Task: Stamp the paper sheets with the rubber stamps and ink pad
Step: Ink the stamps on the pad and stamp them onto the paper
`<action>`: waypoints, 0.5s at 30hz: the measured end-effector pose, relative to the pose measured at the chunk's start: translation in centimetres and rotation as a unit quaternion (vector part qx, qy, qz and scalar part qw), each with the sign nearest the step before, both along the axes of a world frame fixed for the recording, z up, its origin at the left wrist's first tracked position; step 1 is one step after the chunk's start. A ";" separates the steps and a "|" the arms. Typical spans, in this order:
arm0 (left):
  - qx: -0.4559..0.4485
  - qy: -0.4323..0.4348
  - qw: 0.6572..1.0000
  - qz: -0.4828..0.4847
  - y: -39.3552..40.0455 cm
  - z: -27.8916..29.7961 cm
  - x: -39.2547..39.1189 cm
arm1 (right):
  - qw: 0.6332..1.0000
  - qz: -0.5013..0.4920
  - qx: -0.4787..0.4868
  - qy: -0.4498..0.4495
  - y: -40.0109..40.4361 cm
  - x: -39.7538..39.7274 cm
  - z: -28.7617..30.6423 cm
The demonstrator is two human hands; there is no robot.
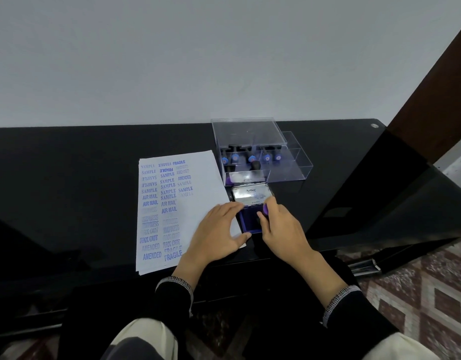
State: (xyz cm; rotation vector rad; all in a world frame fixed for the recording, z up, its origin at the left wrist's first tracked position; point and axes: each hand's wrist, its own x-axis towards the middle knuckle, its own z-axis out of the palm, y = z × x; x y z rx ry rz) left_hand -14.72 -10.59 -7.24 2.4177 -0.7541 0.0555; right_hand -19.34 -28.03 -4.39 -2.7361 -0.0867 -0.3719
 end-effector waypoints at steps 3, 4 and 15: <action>-0.004 -0.006 1.000 -0.001 0.0 -0.2 0.1 | 1.000 0.000 -0.016 -0.008 0.0 -0.1 -0.3; -0.003 -0.006 1.000 -0.002 0.0 -0.3 0.1 | 1.000 0.000 0.007 -0.002 0.0 0.0 -0.2; -0.295 0.073 0.943 0.138 1.2 1.8 1.2 | 0.998 0.007 0.060 0.009 -0.1 0.4 -0.3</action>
